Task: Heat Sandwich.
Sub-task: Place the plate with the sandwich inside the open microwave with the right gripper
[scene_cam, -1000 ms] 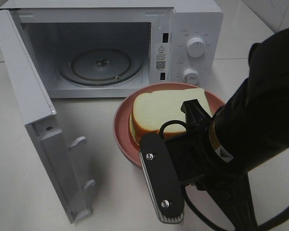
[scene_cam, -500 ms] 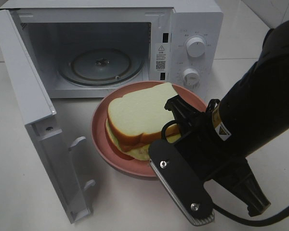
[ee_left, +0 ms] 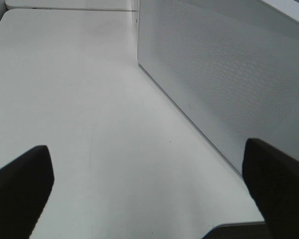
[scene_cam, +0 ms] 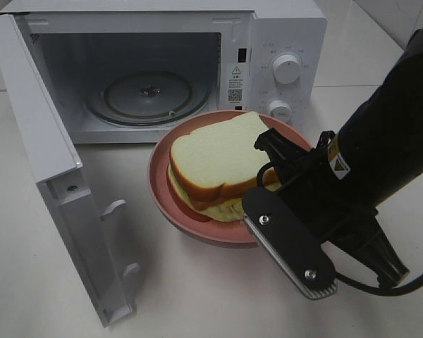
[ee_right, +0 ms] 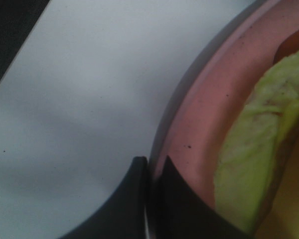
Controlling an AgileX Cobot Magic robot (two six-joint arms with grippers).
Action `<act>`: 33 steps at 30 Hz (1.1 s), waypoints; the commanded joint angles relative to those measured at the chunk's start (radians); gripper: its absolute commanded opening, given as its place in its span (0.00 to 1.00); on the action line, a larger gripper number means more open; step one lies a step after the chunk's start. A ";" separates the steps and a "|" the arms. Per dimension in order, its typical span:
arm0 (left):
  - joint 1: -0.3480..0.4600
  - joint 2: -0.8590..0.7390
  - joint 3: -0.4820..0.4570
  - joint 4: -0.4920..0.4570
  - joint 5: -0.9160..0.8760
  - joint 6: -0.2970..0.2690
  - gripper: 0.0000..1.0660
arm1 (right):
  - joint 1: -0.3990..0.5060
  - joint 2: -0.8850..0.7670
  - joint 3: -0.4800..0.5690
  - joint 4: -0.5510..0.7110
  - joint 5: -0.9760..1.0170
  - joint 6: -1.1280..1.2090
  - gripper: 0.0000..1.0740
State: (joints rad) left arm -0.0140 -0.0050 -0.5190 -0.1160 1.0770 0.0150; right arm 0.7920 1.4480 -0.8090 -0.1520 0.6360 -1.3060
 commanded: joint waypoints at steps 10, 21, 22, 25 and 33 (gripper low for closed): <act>0.001 -0.016 0.004 0.000 -0.008 -0.006 0.92 | -0.045 -0.014 -0.002 0.048 -0.038 -0.081 0.00; 0.001 -0.016 0.004 0.000 -0.008 -0.006 0.92 | -0.045 0.082 -0.071 0.094 -0.075 -0.082 0.00; 0.001 -0.016 0.004 0.000 -0.008 -0.006 0.92 | -0.045 0.095 -0.085 0.098 -0.076 -0.083 0.00; 0.001 -0.016 0.004 0.000 -0.008 -0.006 0.92 | -0.045 0.128 -0.123 0.100 -0.077 -0.092 0.00; 0.001 -0.016 0.004 0.000 -0.008 -0.006 0.92 | -0.045 0.219 -0.219 0.101 -0.065 -0.093 0.00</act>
State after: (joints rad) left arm -0.0140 -0.0050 -0.5190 -0.1160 1.0770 0.0150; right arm 0.7530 1.6560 -1.0020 -0.0530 0.5820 -1.3840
